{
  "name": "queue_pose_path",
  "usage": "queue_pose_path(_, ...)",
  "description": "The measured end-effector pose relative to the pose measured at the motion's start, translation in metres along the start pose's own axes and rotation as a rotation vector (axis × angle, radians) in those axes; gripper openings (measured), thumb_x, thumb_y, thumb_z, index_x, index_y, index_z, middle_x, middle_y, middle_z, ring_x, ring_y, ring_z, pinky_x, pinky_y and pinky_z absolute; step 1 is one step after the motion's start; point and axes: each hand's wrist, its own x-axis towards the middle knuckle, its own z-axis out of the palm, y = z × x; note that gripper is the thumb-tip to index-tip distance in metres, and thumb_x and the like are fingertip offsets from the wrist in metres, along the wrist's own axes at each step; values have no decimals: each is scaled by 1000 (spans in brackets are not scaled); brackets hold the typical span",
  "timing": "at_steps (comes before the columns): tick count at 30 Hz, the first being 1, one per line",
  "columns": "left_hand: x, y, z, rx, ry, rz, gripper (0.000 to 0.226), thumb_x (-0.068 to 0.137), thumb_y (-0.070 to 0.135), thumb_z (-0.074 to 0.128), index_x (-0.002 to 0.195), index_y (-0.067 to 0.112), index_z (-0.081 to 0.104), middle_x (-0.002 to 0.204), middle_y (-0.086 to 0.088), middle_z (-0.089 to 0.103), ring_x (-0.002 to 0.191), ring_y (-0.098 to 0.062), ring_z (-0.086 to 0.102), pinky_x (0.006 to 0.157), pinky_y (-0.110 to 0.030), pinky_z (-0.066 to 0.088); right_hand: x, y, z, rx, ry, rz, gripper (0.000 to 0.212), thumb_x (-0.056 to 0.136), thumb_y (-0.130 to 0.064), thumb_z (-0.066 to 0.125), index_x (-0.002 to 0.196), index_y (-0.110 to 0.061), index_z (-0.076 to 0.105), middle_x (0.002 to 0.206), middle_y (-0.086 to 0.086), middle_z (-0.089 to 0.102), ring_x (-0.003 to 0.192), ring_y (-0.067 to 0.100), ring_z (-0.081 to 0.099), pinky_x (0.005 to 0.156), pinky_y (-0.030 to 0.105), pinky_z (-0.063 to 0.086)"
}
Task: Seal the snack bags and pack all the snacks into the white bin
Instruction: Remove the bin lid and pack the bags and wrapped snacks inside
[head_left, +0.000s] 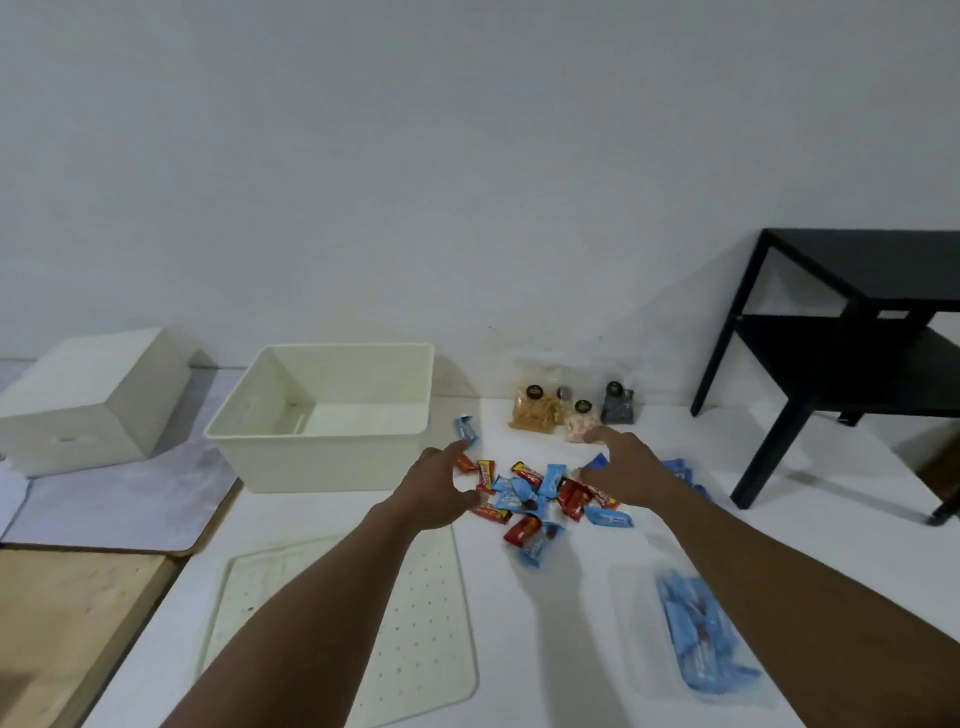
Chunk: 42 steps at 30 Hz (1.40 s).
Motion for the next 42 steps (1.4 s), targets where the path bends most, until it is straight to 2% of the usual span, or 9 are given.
queue_pose_path(6, 114, 0, 17, -62, -70, 25, 82, 77, 40, 81, 148, 35, 40, 144, -12, 46, 119, -22, 56, 93, -22, 39, 91, 37, -1, 63, 21, 59, 52, 86, -32, 73, 133, -25, 54, 137, 7, 55, 98, 16, 52, 79, 26, 37)
queue_pose_path(9, 182, -2, 31, -60, -100, 30, 83, 77, 41, 82, 149, 31, 41, 146, -12, 46, 134, -25, 45, 107, -30, 35, 150, 61, 3, 118, 15, 116, 50, 86, -26, 75, 132, -23, 57, 137, 5, 56, 104, 16, 53, 79, 23, 36)
queue_pose_path(14, 284, -7, 68, -75, -131, 21, 80, 77, 43, 82, 147, 34, 43, 148, -11, 42, 138, -24, 38, 106, -28, 30, 239, 95, 17, 165, 22, 181, 51, 85, -21, 76, 132, -21, 58, 134, 3, 57, 119, 21, 53, 84, 22, 35)
queue_pose_path(21, 367, -6, 107, -108, -173, -17, 84, 75, 33, 85, 147, 32, 42, 157, -14, 24, 145, -30, 30, 117, -32, 26, 309, 128, 47, 285, 23, 246, 47, 81, -11, 79, 124, -20, 63, 115, -5, 55, 107, 14, 53, 80, 21, 39)
queue_pose_path(24, 394, -16, 130, -119, -168, 16, 93, 61, 48, 87, 140, 48, 38, 150, -10, 40, 138, -30, 41, 115, -33, 31, 325, 133, 55, 342, 49, 269, 48, 77, -9, 82, 121, -17, 64, 110, -6, 59, 106, 13, 55, 82, 22, 42)
queue_pose_path(27, 401, -12, 136, -147, -138, 16, 82, 67, 28, 84, 137, 39, 43, 119, -8, 54, 110, -27, 57, 95, -37, 50, 334, 136, 62, 343, 99, 250, 42, 73, -5, 84, 108, -18, 66, 104, -3, 66, 98, 15, 61, 76, 20, 45)
queue_pose_path(30, 396, -8, 137, -140, -105, 22, 64, 81, 12, 65, 132, 45, 42, 105, -4, 50, 94, -26, 59, 84, -35, 52, 331, 132, 65, 348, 125, 234, 38, 73, 3, 80, 100, -20, 65, 98, -6, 65, 87, 12, 58, 67, 14, 42)
queue_pose_path(36, 376, -9, 125, -114, -66, 90, 69, 82, 5, 69, 130, 48, 45, 105, -1, 52, 89, -17, 58, 65, -16, 42, 308, 120, 53, 402, 84, 202, 39, 79, 11, 72, 110, -13, 66, 99, -12, 58, 82, -2, 52, 59, 4, 41)
queue_pose_path(42, 329, 11, 82, -188, 16, 136, 65, 79, 4, 71, 124, 45, 47, 111, -4, 58, 95, -21, 61, 70, -34, 58, 259, 97, 14, 399, 86, 77, 42, 77, 10, 75, 113, -11, 67, 118, -1, 63, 101, 8, 59, 67, 2, 42)
